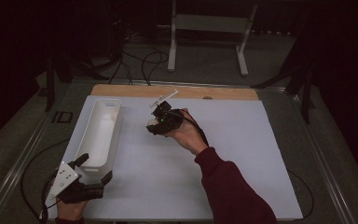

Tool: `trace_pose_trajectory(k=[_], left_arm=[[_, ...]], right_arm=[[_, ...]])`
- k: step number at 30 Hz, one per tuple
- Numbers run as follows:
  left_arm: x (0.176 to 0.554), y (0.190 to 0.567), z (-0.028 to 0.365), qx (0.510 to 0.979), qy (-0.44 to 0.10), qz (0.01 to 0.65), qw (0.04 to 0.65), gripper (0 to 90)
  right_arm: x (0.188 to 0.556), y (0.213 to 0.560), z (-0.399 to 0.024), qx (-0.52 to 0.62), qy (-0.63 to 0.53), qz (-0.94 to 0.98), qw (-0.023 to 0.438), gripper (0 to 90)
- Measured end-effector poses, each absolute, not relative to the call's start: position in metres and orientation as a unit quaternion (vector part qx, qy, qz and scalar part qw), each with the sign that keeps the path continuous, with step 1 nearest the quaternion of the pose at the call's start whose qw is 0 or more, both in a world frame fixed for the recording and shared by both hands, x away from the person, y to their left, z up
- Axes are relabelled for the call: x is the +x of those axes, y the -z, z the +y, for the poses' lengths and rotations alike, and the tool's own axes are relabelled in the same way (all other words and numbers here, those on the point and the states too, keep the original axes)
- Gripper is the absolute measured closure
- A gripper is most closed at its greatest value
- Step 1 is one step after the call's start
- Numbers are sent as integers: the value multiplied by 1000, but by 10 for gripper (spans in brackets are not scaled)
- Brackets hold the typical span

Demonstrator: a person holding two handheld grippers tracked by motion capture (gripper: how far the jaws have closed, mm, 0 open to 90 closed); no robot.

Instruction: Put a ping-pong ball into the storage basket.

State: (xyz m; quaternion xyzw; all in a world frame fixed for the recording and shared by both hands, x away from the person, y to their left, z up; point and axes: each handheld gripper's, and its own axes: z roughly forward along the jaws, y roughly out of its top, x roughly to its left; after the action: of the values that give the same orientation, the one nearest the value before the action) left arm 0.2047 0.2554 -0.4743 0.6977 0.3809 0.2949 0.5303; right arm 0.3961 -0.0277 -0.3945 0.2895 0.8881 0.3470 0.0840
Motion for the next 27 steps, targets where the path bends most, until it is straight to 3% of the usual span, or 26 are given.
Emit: trace_pose_trajectory(k=[27], left_arm=[[205, 475, 255, 697, -295, 382, 531, 0]], right_arm=[[385, 389, -17, 261, -352, 895, 80, 502]])
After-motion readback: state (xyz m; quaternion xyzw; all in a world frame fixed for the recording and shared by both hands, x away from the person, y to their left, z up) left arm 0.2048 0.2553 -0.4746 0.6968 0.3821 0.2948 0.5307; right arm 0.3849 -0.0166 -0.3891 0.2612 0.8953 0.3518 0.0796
